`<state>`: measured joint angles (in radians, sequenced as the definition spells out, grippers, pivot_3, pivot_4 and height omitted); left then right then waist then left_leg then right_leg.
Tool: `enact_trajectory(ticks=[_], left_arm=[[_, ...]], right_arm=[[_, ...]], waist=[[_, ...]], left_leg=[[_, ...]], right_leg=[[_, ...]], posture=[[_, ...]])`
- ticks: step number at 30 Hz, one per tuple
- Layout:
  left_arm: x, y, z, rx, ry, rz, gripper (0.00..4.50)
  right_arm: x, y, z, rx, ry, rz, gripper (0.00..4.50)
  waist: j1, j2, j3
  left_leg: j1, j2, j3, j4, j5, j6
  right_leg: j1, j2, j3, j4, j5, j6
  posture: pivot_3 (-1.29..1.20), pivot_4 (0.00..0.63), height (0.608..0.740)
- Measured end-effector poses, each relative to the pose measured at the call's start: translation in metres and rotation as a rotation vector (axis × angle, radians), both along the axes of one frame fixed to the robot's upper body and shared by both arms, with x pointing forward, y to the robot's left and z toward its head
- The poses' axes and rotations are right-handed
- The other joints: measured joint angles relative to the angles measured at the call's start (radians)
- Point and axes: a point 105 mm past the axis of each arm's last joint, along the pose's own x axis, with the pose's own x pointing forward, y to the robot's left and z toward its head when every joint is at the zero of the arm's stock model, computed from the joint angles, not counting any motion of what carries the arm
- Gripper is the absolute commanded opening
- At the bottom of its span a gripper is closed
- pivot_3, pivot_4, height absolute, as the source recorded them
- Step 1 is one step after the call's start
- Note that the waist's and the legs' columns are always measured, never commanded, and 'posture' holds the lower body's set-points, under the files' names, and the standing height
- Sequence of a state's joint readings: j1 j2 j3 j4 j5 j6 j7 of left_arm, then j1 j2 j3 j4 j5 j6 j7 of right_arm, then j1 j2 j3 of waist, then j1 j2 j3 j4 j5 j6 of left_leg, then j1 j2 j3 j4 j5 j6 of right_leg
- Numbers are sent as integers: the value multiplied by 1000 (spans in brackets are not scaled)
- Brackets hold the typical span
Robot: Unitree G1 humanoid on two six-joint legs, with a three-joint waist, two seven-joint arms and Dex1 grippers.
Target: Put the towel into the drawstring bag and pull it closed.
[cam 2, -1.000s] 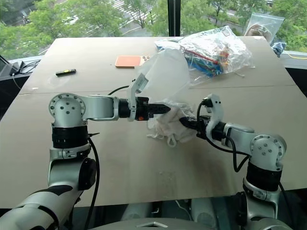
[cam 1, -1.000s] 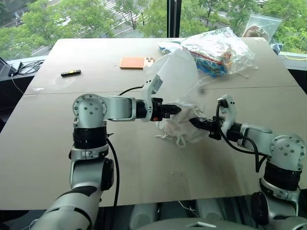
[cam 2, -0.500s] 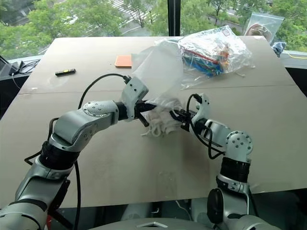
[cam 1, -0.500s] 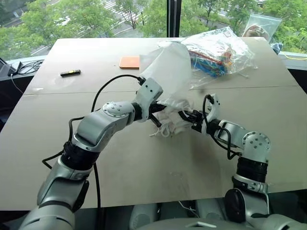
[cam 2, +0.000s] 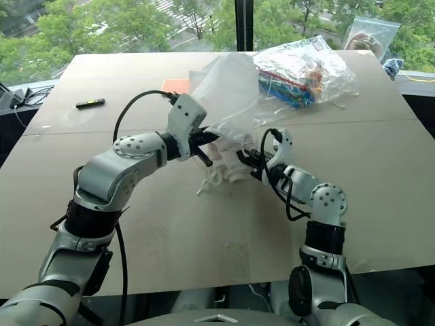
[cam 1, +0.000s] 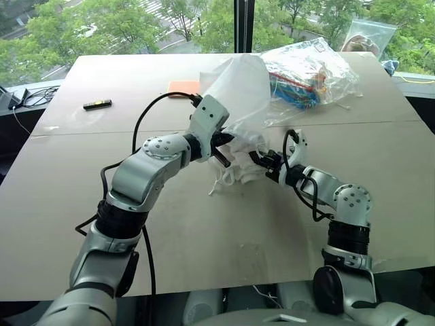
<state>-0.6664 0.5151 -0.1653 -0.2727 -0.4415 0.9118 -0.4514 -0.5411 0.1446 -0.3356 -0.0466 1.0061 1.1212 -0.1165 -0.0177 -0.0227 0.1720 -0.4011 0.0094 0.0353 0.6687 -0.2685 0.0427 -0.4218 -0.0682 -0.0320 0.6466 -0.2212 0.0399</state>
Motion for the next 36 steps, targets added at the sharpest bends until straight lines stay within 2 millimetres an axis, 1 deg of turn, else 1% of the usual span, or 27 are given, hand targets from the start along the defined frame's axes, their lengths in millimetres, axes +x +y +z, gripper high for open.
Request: enact_trajectory(ticks=[2,6,9,11,13,14,15,16,18,19,22,31,34,36], left_arm=[[-5,-4,-2,-13,39,-16,0],[-7,-3,-2,-52,108,0,0],[-6,-4,4,-108,133,-7,0],[-5,-3,3,-148,162,-5,0],[1,-2,3,-212,225,5,0],[3,-6,8,-256,261,-6,0],[4,-8,15,-277,266,-15,0],[4,-9,23,-291,261,-24,0],[4,-12,34,-317,256,-40,0],[3,-13,34,-326,268,-44,0],[7,-9,29,-349,308,-19,0],[8,-2,30,-338,301,3,0],[13,2,28,-347,312,32,0],[14,3,29,-360,315,40,0]], right_arm=[[8,-6,3,49,-2,-54,8],[19,-13,5,127,3,-121,8],[22,-8,6,138,-9,-125,8],[23,-4,9,125,-31,-121,8],[25,12,17,-3,-131,-89,8],[22,25,22,-101,-214,-40,8],[19,34,24,-132,-255,-8,8],[15,42,24,-133,-271,22,8],[12,49,28,-57,-261,40,8],[14,43,32,-16,-258,23,8],[17,33,36,29,-258,-8,8],[24,17,42,56,-263,-53,8],[22,-5,46,92,-251,-62,8],[19,-17,47,65,-256,-62,8]], waist=[[2,0,0],[1,0,0],[-1,0,0],[-2,0,0],[-4,0,1],[-4,0,1],[-3,0,0],[-3,0,0],[0,0,0],[3,0,0],[3,0,0],[1,0,0],[5,0,0],[5,0,0]], left_leg=[[0,0,0,0,0,0],[0,0,0,0,0,0],[0,0,0,0,0,-1],[0,0,0,0,0,-1],[0,0,1,0,0,-1],[0,0,1,1,0,-1],[0,0,0,1,0,-1],[0,0,0,1,0,-1],[-1,0,0,1,1,-1],[-1,0,0,1,1,-1],[-1,-1,0,1,1,-1],[-1,0,0,0,1,-1],[-1,0,0,1,1,-1],[-1,0,0,1,1,-1]], right_leg=[[0,0,0,0,0,0],[0,0,0,0,0,0],[0,0,0,0,0,0],[0,0,0,0,0,0],[-1,1,-1,1,0,0],[-1,1,-1,2,0,0],[-1,2,-2,1,0,0],[-1,1,-2,1,0,0],[-1,0,-1,0,0,0],[0,-1,-1,0,0,0],[0,-1,-1,-1,0,0],[-1,0,0,1,0,0],[-1,-1,0,0,0,0],[-1,-2,0,0,0,0]], posture=[[0,150,740],[0,150,740],[0,150,740],[0,150,740],[0,150,740],[0,150,740],[0,150,740],[0,150,740],[0,150,740],[0,150,740],[0,150,740],[0,150,740],[0,150,740],[0,150,740]])
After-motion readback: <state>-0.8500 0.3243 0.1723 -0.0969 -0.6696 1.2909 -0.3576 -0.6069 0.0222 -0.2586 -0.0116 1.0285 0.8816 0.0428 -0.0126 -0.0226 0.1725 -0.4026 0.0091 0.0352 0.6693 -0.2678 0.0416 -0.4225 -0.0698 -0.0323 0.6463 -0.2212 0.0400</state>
